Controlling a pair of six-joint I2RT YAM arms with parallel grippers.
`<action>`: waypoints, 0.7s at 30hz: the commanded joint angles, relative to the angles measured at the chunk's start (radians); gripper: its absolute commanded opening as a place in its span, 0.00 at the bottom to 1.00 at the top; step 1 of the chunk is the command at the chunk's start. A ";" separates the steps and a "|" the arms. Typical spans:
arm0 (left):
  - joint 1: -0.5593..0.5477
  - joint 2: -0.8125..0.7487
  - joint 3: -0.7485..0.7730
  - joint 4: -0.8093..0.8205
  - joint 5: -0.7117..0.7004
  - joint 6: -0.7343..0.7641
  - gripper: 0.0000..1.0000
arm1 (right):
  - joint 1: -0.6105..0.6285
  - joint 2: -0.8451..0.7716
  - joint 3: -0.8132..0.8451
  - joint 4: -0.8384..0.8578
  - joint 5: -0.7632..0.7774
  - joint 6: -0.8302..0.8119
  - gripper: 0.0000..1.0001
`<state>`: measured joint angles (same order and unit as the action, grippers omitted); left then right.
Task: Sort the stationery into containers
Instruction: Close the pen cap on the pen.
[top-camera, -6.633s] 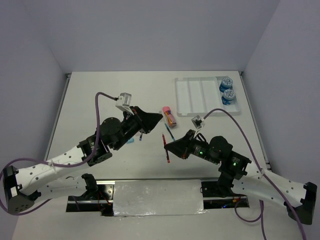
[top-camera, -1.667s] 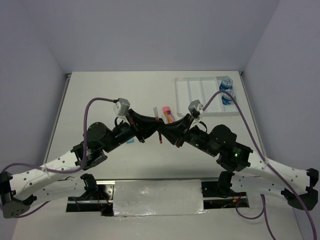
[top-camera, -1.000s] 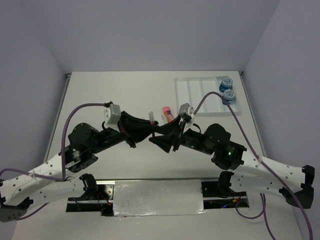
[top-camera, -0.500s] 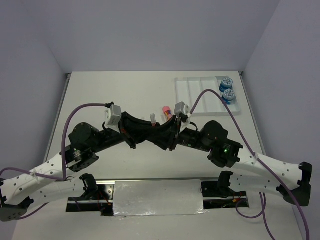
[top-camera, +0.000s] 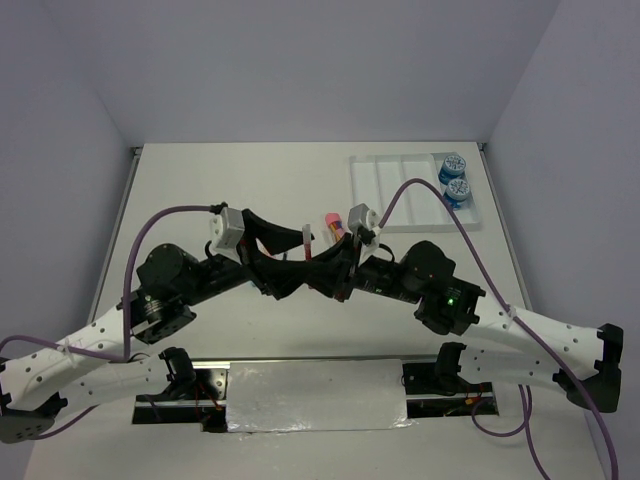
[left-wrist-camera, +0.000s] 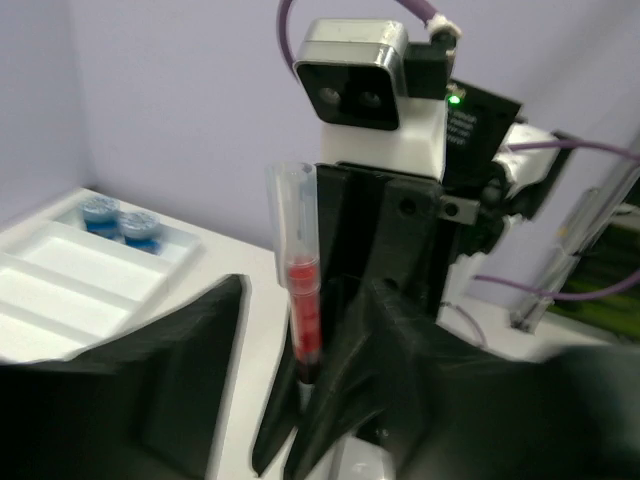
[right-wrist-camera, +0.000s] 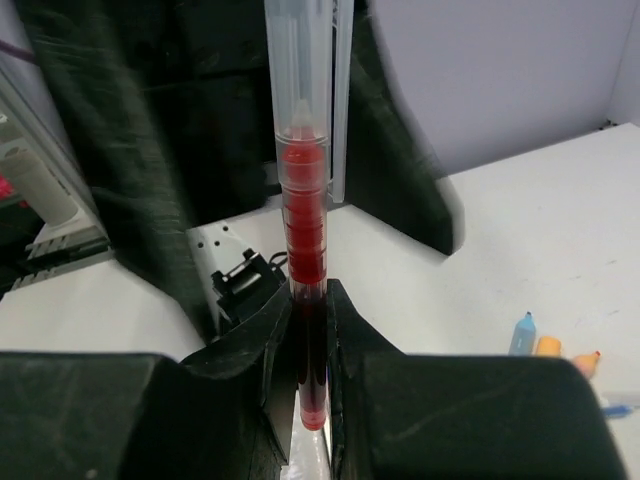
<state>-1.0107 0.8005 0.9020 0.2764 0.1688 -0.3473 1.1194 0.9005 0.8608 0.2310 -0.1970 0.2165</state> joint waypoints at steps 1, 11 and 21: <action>-0.003 -0.015 0.044 -0.002 -0.038 0.027 0.74 | -0.003 0.005 0.052 0.025 0.031 0.004 0.00; -0.005 -0.026 0.096 -0.082 -0.164 0.014 0.99 | -0.004 0.012 0.061 -0.027 0.105 -0.022 0.00; -0.005 -0.003 0.283 -0.212 -0.434 -0.091 0.99 | -0.003 0.038 0.070 -0.068 0.133 -0.045 0.00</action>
<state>-1.0115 0.7902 1.0866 0.0872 -0.1581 -0.3794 1.1187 0.9287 0.8772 0.1623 -0.0895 0.1921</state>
